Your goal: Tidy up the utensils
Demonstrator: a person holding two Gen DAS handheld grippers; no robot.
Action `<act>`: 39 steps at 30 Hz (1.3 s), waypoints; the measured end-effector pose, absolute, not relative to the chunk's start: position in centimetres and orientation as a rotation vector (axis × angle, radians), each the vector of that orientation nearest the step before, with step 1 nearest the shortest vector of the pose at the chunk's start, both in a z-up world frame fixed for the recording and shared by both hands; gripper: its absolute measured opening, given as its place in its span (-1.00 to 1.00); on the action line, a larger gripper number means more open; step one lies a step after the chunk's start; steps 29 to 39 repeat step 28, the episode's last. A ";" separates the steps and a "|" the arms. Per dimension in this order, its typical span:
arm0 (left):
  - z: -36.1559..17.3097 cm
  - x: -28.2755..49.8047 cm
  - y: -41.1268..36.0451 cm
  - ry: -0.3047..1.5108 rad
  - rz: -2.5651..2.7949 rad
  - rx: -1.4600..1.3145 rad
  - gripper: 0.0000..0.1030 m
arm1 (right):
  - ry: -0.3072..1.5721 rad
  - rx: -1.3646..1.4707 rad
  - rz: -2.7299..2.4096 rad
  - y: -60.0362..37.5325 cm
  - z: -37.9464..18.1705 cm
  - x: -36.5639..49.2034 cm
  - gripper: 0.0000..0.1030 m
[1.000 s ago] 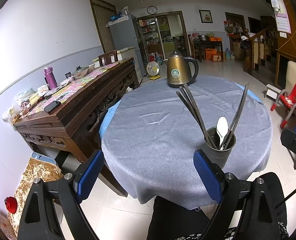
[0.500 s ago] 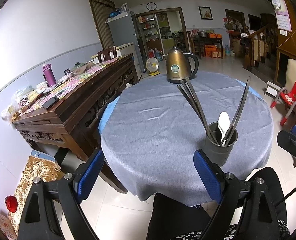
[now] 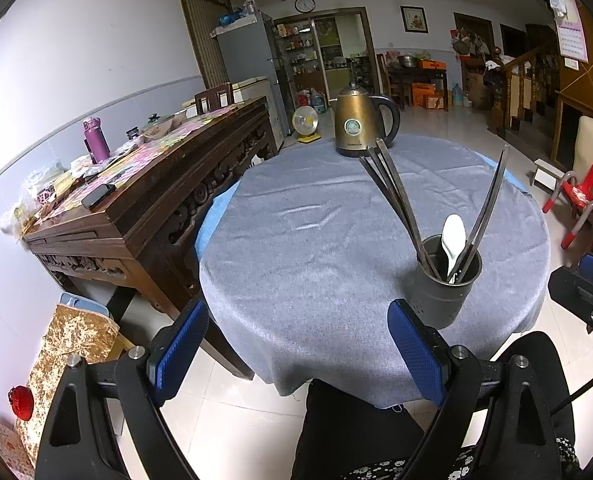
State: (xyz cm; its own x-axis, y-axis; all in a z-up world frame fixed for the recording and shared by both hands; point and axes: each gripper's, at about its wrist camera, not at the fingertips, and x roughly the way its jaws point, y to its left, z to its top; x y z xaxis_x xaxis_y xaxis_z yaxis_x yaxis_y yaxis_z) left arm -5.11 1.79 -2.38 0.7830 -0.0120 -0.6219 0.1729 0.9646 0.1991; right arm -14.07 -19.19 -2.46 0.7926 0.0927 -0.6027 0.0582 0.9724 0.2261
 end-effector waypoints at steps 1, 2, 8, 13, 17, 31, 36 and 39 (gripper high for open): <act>-2.4 -5.0 1.8 0.669 -0.103 0.251 0.77 | 0.660 0.239 0.021 -19.1 -2.6 -14.0 0.25; -2.5 -5.0 1.7 0.670 -0.105 0.251 0.77 | 0.663 0.239 0.022 -19.1 -2.6 -13.9 0.25; -2.5 -5.1 1.6 0.671 -0.104 0.255 0.77 | 0.669 0.244 0.022 -19.1 -2.8 -13.7 0.25; -2.5 -5.1 1.7 0.673 -0.105 0.252 0.77 | 0.669 0.244 0.022 -19.1 -2.8 -13.6 0.25; -2.5 -5.1 1.7 0.675 -0.106 0.253 0.77 | 0.670 0.245 0.022 -19.1 -2.8 -13.6 0.25; -3.2 -3.6 1.5 0.688 -0.139 0.235 0.77 | 0.667 0.267 0.011 -19.7 -3.1 -13.6 0.25; -3.2 -3.6 1.5 0.688 -0.139 0.235 0.77 | 0.667 0.267 0.011 -19.7 -3.1 -13.6 0.25; -3.2 -3.6 1.5 0.688 -0.139 0.235 0.77 | 0.667 0.267 0.011 -19.7 -3.1 -13.6 0.25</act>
